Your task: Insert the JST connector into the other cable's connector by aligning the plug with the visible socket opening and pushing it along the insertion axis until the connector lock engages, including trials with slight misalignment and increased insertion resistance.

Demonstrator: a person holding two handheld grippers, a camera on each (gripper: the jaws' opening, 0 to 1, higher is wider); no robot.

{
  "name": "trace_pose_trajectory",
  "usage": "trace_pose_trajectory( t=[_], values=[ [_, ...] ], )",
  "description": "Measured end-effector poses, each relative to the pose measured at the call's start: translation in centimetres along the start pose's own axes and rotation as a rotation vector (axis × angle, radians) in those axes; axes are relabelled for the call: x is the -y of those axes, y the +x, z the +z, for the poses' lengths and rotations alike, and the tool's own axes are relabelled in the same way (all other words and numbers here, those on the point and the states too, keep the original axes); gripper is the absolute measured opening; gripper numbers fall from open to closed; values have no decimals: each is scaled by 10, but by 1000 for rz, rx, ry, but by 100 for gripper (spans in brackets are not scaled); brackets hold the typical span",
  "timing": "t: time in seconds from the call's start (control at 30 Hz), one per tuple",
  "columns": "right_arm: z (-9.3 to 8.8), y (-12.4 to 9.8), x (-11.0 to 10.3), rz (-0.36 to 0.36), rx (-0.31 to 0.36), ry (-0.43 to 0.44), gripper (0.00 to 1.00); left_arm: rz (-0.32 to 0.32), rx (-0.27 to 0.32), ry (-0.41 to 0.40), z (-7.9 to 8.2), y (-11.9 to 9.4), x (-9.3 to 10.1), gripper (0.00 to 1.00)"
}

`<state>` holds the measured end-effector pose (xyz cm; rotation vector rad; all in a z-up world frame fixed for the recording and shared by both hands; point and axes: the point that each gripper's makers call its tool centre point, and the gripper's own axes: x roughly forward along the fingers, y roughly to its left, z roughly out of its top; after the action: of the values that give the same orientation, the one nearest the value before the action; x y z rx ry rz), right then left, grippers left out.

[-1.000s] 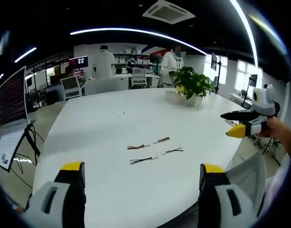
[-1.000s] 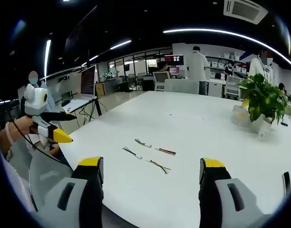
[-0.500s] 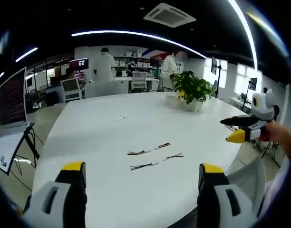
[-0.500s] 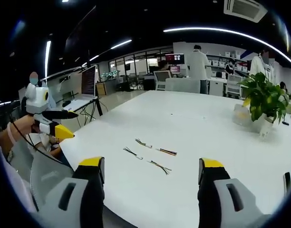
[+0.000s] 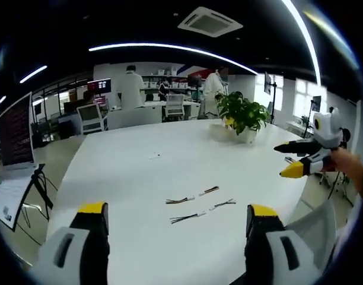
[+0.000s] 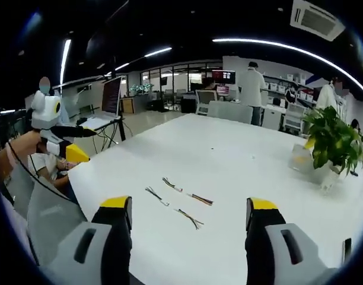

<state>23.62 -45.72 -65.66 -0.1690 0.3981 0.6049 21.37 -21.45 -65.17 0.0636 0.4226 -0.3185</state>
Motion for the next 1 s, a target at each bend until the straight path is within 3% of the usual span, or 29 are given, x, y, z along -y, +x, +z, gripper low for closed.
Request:
trace_pose_trajectory(
  t=[0.27,0.4,0.77,1.0],
  values=[
    [28,15,10,12,49,-54,78,2,37,7,15,5,-5,94],
    [32,20,8,33,39,-111,78,-6,56,5,23,11,-1,94],
    [36,35,0,89,35,-153,76,-52,64,38,35,38,11,92],
    [36,45,-2,113,32,-167,74,-59,56,105,42,58,9,92]
  ],
)
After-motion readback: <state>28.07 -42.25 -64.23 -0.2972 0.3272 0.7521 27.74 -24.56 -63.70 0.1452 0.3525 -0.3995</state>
